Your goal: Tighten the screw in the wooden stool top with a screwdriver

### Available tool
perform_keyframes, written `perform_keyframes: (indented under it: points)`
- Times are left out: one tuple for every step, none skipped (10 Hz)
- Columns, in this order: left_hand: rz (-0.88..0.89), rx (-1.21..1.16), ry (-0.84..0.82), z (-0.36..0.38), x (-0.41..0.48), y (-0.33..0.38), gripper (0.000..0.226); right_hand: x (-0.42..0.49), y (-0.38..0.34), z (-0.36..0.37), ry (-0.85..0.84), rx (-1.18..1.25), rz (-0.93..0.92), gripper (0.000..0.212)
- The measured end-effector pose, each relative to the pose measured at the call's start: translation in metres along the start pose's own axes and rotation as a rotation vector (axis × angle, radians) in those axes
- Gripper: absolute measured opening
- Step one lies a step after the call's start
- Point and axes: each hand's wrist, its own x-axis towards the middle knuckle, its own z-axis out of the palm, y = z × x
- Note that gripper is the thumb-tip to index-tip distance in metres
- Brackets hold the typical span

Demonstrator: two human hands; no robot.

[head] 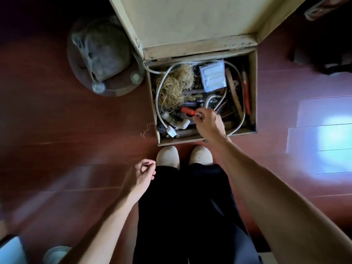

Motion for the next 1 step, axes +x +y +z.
perform_keyframes:
  points:
    - [-0.001, 0.0, -0.006, -0.0252, -0.0531, 0.0277, 0.013, -0.059, -0.007, -0.0392, 0.063, 0.142, 0.113, 0.022]
